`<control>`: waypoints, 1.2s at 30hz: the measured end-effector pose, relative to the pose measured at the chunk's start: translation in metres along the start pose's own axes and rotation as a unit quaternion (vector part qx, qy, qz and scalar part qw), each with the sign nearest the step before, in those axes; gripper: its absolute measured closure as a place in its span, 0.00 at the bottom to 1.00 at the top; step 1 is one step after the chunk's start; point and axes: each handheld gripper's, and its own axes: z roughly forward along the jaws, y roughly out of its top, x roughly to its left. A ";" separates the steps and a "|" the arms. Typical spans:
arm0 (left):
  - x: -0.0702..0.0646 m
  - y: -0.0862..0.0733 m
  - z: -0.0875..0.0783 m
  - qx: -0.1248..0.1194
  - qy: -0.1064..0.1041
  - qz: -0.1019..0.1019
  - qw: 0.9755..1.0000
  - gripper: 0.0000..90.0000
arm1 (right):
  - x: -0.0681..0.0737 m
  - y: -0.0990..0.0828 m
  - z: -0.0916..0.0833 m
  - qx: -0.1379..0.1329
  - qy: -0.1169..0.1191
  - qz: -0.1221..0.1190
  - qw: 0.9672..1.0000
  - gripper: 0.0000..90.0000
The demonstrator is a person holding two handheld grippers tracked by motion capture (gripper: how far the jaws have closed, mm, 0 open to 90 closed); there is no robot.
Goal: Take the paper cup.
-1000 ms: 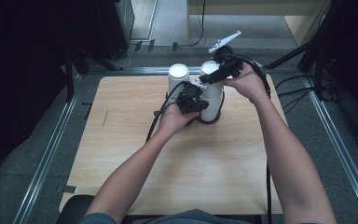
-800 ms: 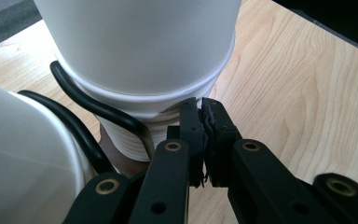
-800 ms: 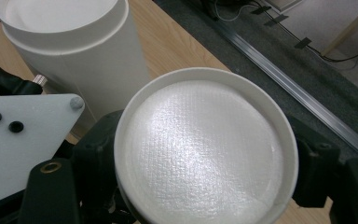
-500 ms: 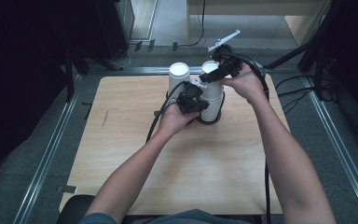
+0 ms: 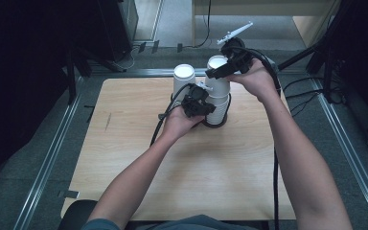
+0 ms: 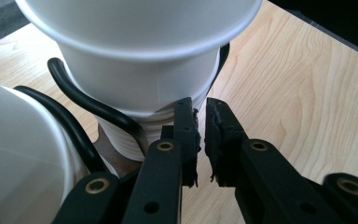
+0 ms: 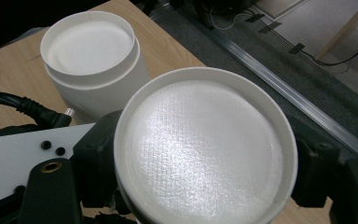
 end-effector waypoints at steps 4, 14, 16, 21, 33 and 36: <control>-0.001 0.000 -0.001 0.003 -0.003 0.004 1.000 0.84 | 0.001 0.007 -0.011 -0.006 0.000 -0.005 1.000 0.28; 0.003 -0.003 -0.004 -0.001 -0.020 -0.003 1.000 0.78 | 0.005 0.024 -0.042 -0.017 -0.003 -0.021 1.000 0.28; 0.004 -0.003 -0.005 -0.004 -0.027 -0.006 1.000 0.75 | 0.005 0.026 -0.047 -0.013 -0.003 -0.023 1.000 0.28; 0.006 -0.006 -0.009 -0.001 -0.035 -0.007 0.999 0.72 | 0.000 0.024 -0.059 -0.011 0.012 -0.012 1.000 0.28; 0.005 -0.013 -0.026 0.003 -0.057 0.009 0.998 0.62 | 0.000 0.006 -0.084 -0.011 0.049 -0.009 0.999 0.28; 0.005 -0.017 -0.030 0.008 -0.065 0.015 0.998 0.58 | 0.004 -0.001 -0.087 -0.013 0.058 -0.012 0.998 0.28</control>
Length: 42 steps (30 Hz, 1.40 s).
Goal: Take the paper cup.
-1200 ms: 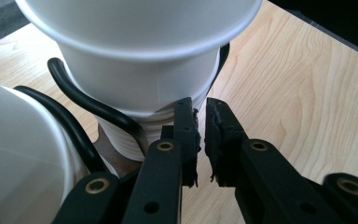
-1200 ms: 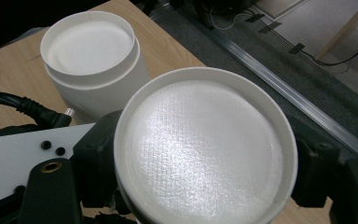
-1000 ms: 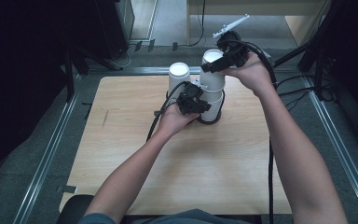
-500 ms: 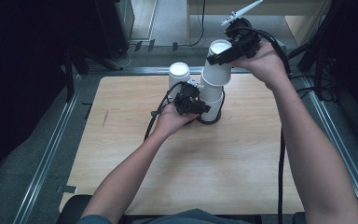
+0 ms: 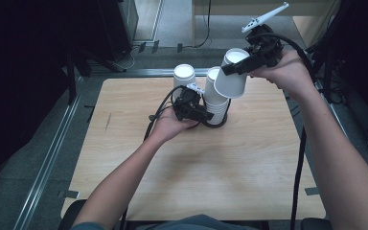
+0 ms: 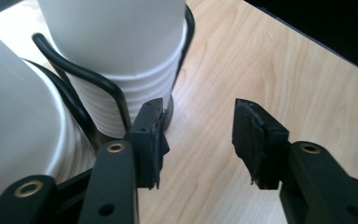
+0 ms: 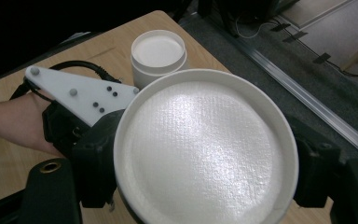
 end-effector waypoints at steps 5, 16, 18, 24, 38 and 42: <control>0.000 -0.006 -0.006 -0.006 -0.012 0.002 1.000 0.55 | 0.007 -0.013 -0.006 -0.005 0.009 -0.003 1.000 0.28; -0.002 -0.017 -0.019 -0.016 -0.029 0.022 0.999 0.50 | 0.021 -0.040 0.000 0.013 0.028 -0.017 0.999 0.28; -0.002 -0.020 -0.021 -0.018 -0.031 0.023 0.999 0.50 | 0.022 -0.045 0.001 0.014 0.030 -0.017 0.999 0.28; -0.003 -0.028 -0.026 -0.015 -0.039 0.031 0.999 0.50 | 0.027 -0.060 0.006 0.013 0.039 -0.021 0.999 0.28; -0.001 -0.051 -0.032 -0.022 -0.051 0.032 0.998 0.49 | 0.040 -0.099 0.032 0.016 0.067 -0.032 0.997 0.28; 0.000 -0.058 -0.031 -0.019 -0.058 0.025 0.998 0.49 | 0.042 -0.110 0.043 0.018 0.070 -0.032 0.997 0.28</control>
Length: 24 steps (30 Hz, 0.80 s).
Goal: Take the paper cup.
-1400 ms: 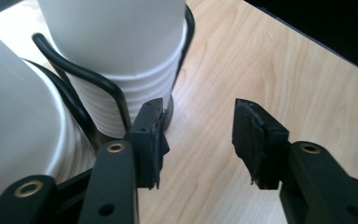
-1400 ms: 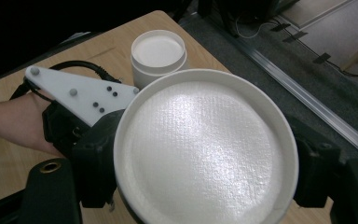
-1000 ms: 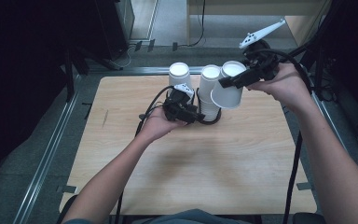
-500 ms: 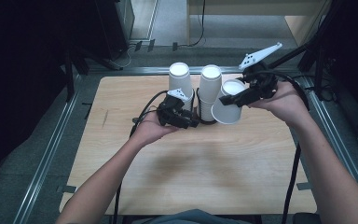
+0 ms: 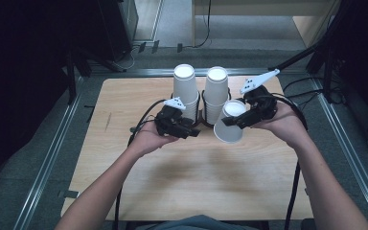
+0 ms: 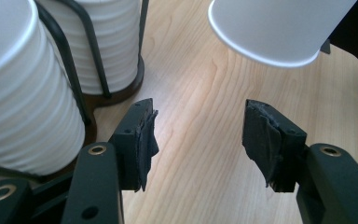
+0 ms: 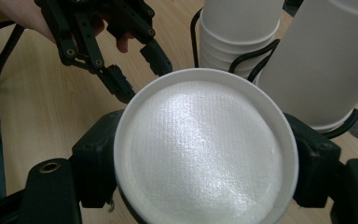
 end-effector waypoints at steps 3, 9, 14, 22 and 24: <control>0.001 -0.006 0.000 0.005 -0.002 0.000 1.000 0.48 | 0.001 -0.006 0.008 0.001 0.009 0.005 1.000 0.28; 0.005 -0.016 -0.001 0.005 -0.003 -0.006 1.000 0.48 | 0.008 -0.017 0.025 0.004 0.023 -0.008 1.000 0.27; 0.004 -0.023 -0.003 0.002 -0.007 0.012 1.000 0.48 | 0.013 -0.025 0.035 -0.004 0.033 -0.008 0.999 0.27; 0.005 -0.031 -0.001 0.021 -0.045 0.002 0.999 0.38 | 0.021 -0.035 0.053 -0.001 0.054 -0.014 0.998 0.27; 0.005 -0.034 -0.001 0.021 -0.053 0.000 0.998 0.36 | 0.021 -0.038 0.058 -0.003 0.059 -0.013 0.998 0.27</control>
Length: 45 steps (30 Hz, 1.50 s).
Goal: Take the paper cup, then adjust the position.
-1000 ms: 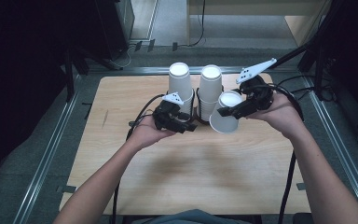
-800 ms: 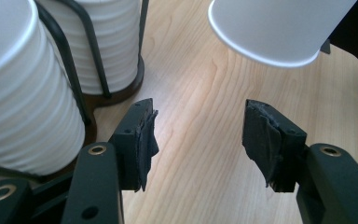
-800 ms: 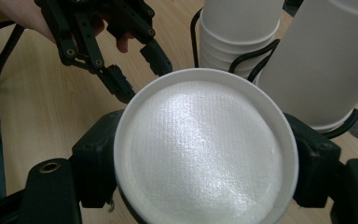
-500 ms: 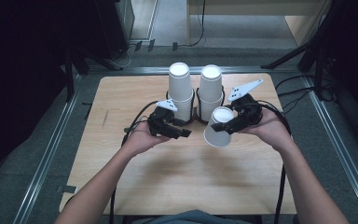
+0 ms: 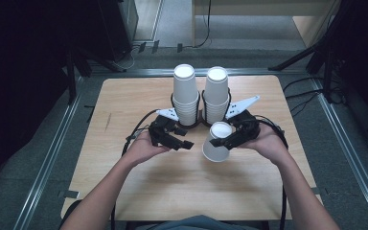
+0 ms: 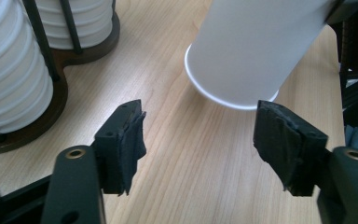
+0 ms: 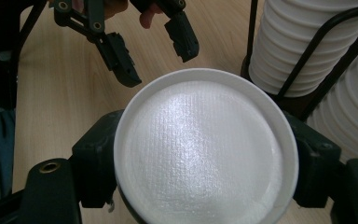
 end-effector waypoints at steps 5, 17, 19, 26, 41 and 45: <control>0.000 -0.006 0.002 0.012 0.002 0.004 1.000 0.25 | 0.000 -0.003 0.010 0.003 0.006 -0.002 1.000 0.27; -0.007 -0.010 0.012 0.021 -0.008 0.029 0.999 0.04 | 0.004 -0.001 0.022 0.011 0.016 -0.007 1.000 0.27; -0.008 -0.010 0.013 0.018 -0.011 0.035 0.999 0.03 | 0.004 -0.002 0.024 0.008 0.022 -0.002 1.000 0.27; -0.010 -0.009 0.017 0.013 -0.023 0.039 0.999 0.03 | 0.005 -0.003 0.029 0.001 0.032 0.006 0.999 0.27; -0.015 -0.006 0.031 0.019 -0.048 0.048 0.998 0.03 | 0.011 0.009 0.032 -0.027 0.048 0.005 0.998 0.27; -0.016 -0.005 0.032 0.012 -0.051 0.049 0.997 0.03 | 0.014 0.013 0.032 -0.036 0.056 0.005 0.998 0.27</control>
